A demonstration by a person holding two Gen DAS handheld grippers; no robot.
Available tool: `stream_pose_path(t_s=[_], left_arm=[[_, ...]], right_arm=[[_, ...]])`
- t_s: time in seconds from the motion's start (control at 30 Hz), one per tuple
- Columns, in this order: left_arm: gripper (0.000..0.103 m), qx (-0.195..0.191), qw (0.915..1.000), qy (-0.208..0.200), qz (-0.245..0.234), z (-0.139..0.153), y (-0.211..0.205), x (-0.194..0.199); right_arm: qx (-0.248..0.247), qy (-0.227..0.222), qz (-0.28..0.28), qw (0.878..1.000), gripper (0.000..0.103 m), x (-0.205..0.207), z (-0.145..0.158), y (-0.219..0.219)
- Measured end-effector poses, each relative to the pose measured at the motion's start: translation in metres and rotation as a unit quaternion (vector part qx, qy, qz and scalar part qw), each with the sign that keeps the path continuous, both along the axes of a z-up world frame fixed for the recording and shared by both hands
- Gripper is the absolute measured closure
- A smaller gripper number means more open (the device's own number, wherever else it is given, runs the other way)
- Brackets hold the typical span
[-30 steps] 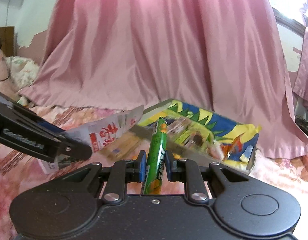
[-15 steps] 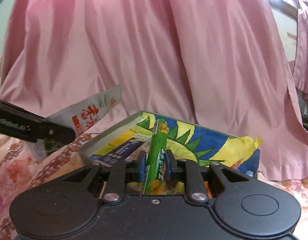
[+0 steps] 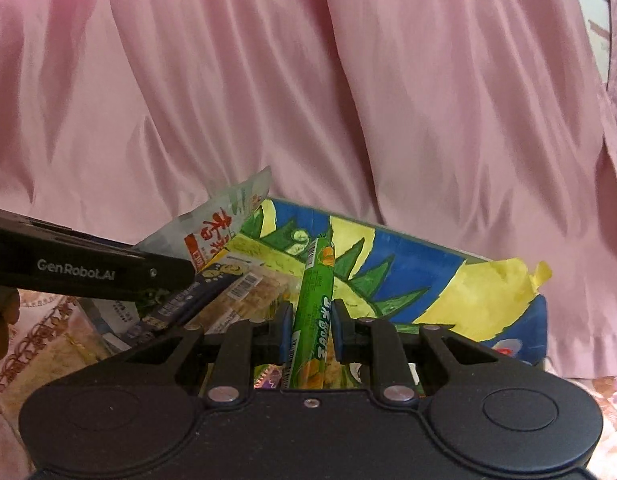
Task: Organize snacks
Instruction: 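Lower the green stick with the right tool into the tray while the left tool lowers the white bag, then open both tools over the tray and pull them back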
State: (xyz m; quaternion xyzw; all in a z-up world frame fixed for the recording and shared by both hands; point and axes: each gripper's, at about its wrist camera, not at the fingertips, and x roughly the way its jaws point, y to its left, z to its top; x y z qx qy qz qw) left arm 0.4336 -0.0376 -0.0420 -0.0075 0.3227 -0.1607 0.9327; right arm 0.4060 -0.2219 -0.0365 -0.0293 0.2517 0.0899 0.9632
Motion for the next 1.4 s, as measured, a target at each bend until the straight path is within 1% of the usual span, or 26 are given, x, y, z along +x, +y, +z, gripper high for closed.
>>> stream_pose_path(t_s=[0.17,0.43,0.5,0.57,0.6,0.63,0.73,0.83,0.87,1.0,1.07,1.13,1.17,1.23,1.33,1.4], left_arm=[[0.049,0.003,1.0,0.004,0.0,-0.007,-0.004,0.008],[0.049,-0.001,0.9998,0.017,0.01,-0.012,-0.003,0.011],[0.047,-0.005,0.9997,0.022,0.013,-0.011,-0.002,0.012],[0.043,-0.011,0.9993,0.031,0.019,-0.011,0.0,0.014],[0.043,-0.019,0.999,0.036,0.021,-0.01,0.002,0.014],[0.042,-0.025,0.9986,0.04,0.023,-0.01,0.004,0.015],[0.033,-0.045,0.9973,0.046,0.034,-0.007,0.01,0.012],[0.026,-0.054,0.9968,0.042,0.041,0.0,0.014,0.007],[0.022,-0.058,0.9967,0.037,0.043,0.003,0.016,0.004],[0.017,-0.074,0.9962,0.008,0.045,0.023,0.023,-0.01],[0.012,-0.074,0.9962,-0.007,0.046,0.035,0.023,-0.017],[0.007,-0.072,0.9959,-0.027,0.048,0.047,0.024,-0.028],[0.004,-0.071,0.9955,-0.039,0.049,0.053,0.025,-0.034],[0.001,-0.067,0.9945,-0.057,0.056,0.064,0.027,-0.046],[0.0,-0.067,0.9921,-0.081,0.068,0.078,0.034,-0.068],[0.0,-0.07,0.9904,-0.091,0.078,0.085,0.041,-0.085]], right_arm=[[0.0,0.014,0.002,1.0,0.082,0.012,-0.01,0.006],[-0.001,0.028,-0.001,1.0,0.083,0.016,-0.019,0.009],[-0.003,0.027,-0.002,1.0,0.083,0.017,-0.019,0.01],[-0.004,0.029,-0.001,1.0,0.083,0.018,-0.018,0.011],[-0.002,0.033,0.001,0.999,0.08,0.019,-0.018,0.011],[0.0,0.034,0.002,0.999,0.076,0.02,-0.017,0.011],[0.002,0.028,0.0,1.0,0.071,0.016,-0.012,0.01],[0.008,0.017,-0.005,1.0,0.066,0.009,-0.003,0.007],[0.01,0.014,-0.007,1.0,0.065,0.007,0.0,0.005],[0.02,-0.003,-0.018,1.0,0.057,-0.004,0.019,-0.003],[0.025,-0.014,-0.022,0.999,0.051,-0.011,0.031,-0.006],[0.03,-0.028,-0.024,0.999,0.042,-0.02,0.043,-0.008],[0.031,-0.036,-0.025,0.999,0.04,-0.025,0.049,-0.009],[0.034,-0.051,-0.029,0.998,0.029,-0.037,0.062,-0.011],[0.042,-0.08,-0.047,0.995,0.019,-0.059,0.082,-0.015],[0.046,-0.099,-0.053,0.993,0.014,-0.075,0.094,-0.018]])
